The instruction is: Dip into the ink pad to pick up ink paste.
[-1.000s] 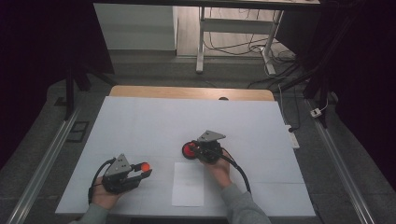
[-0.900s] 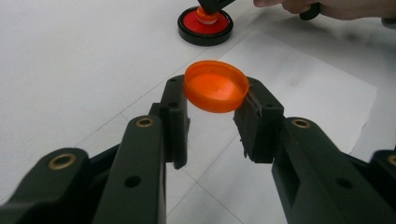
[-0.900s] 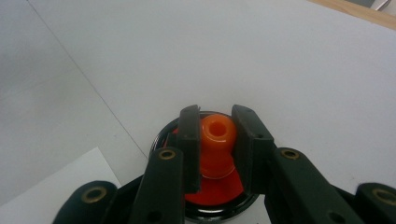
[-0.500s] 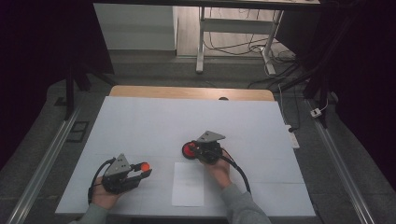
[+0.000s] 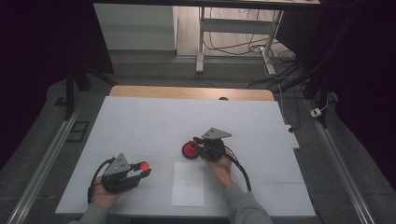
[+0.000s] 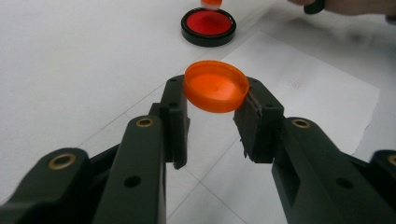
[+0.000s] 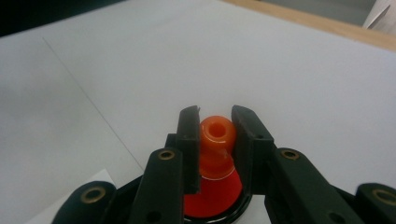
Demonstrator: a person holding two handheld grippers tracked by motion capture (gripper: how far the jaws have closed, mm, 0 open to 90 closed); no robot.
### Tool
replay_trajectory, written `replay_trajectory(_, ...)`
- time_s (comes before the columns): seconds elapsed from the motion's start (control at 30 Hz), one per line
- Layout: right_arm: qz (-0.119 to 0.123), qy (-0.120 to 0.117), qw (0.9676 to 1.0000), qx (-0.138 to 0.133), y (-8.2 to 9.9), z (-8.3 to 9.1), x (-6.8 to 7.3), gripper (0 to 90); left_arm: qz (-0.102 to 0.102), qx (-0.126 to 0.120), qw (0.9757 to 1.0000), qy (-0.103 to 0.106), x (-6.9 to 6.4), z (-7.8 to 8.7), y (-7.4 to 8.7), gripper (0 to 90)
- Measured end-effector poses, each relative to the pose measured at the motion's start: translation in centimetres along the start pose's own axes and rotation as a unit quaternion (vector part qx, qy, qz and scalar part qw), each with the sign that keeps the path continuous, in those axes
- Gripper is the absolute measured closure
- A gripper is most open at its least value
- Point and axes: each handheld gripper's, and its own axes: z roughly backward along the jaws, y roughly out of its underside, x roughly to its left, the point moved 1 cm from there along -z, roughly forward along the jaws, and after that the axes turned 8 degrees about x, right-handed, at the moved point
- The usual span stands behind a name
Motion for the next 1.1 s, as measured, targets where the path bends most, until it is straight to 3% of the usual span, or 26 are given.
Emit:
replay_trajectory(0.5, -0.013, -0.028, 0.9994, -0.016, 0.0, 1.9, -0.2, 73.7, -0.002, 0.002, 1.0, -0.001, 0.0, -0.1, 0.0, 64.8)
replay_trajectory(1.1, -0.011, -0.054, 0.9973, -0.049, 0.7, 6.0, 0.3, 73.6, -0.001, 0.003, 1.0, -0.002, 0.0, -0.2, 0.0, 64.8)
